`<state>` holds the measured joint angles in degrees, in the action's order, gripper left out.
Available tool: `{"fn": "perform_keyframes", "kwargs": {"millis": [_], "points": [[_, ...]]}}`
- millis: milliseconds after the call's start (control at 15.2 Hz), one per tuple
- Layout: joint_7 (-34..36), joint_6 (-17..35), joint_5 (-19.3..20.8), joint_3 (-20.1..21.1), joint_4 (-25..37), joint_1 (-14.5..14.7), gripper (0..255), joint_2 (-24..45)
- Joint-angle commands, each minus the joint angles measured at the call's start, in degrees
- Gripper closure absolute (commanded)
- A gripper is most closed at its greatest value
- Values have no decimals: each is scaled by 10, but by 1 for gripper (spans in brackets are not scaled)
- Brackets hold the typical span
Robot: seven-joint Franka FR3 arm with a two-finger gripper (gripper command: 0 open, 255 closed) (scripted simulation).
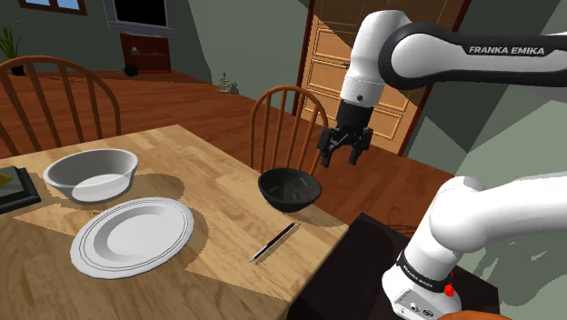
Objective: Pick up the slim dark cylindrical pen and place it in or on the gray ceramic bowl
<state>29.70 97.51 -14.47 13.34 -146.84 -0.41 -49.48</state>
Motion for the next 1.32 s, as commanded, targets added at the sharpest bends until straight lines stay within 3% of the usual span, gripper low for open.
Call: {"fn": "perform_keyframes", "kwargs": {"millis": [0,396,660,990,1254], "points": [[64,15,-31,30,-17,-1,0,-14],[250,85,-124,122,-45,10,0,17],[367,147,-183,192,-41,3,0,66],[507,236,-237,290,-12,-33,0,154],[625,318,-247,379,26,-86,0,244]]}}
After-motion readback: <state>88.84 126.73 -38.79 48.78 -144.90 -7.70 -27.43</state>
